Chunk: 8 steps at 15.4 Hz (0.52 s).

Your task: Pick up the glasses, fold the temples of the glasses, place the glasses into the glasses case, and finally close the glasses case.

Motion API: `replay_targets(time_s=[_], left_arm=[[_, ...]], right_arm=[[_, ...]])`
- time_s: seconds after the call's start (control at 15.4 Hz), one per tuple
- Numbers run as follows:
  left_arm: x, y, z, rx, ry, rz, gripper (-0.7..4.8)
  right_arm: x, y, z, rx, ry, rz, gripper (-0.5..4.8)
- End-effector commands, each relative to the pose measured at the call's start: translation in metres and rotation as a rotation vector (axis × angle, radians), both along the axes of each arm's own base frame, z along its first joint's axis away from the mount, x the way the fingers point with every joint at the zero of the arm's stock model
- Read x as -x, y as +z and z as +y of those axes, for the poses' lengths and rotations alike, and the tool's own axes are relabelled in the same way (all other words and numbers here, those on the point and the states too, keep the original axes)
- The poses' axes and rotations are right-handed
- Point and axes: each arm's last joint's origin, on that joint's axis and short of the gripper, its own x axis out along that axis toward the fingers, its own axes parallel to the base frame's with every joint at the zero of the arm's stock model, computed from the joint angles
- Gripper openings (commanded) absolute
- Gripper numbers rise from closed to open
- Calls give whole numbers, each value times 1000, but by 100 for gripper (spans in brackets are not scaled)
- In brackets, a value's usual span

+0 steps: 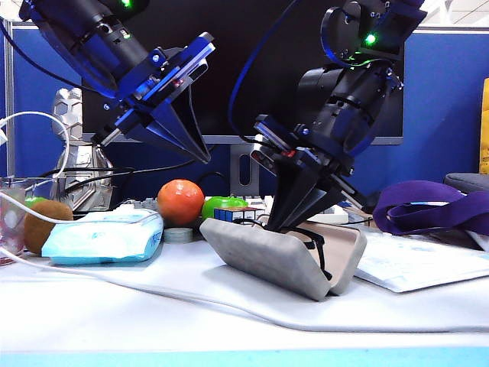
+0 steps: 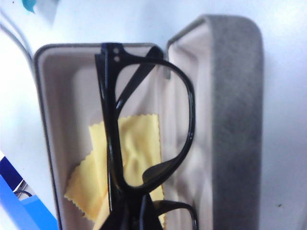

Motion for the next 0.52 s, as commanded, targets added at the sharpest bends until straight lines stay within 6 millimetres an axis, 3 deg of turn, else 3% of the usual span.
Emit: replay_targets(time_s=[0.06,0.52], left_arm=[[-1,2,-1,7,-1,-13,-5],[-1,2,-1,7,-1,-13,-5]], right_arm=[[6,-5,2,5,25,47,0],[13,13,-2,1,72,-7,0]])
